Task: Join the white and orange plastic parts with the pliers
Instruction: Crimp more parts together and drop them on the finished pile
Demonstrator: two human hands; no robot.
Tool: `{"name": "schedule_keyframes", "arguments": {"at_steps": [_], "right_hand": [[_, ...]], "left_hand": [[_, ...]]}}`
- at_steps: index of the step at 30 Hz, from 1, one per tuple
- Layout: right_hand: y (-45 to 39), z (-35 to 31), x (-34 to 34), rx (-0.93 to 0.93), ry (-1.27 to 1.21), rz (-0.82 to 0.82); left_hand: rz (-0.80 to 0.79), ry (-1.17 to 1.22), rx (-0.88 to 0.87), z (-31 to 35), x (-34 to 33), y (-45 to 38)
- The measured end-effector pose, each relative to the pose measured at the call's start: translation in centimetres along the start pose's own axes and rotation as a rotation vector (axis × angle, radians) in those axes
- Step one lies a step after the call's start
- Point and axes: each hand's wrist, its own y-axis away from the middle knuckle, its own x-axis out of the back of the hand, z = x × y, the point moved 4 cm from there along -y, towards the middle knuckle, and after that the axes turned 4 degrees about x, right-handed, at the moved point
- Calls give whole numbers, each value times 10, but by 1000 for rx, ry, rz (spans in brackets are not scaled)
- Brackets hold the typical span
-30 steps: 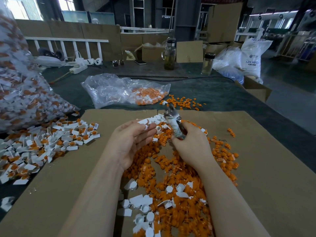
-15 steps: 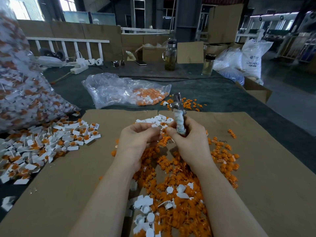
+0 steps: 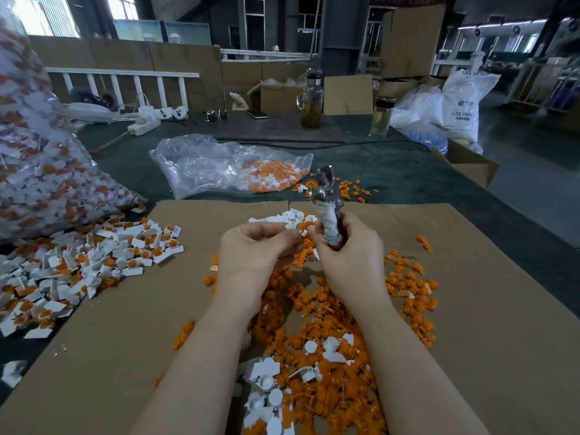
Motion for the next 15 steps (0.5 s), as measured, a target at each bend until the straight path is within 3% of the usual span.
{"name": "schedule_keyframes", "arguments": {"at_steps": [15], "right_hand": [[3, -4, -1, 33, 36, 19]], "left_hand": [[60, -207, -177, 6, -1, 2]]}}
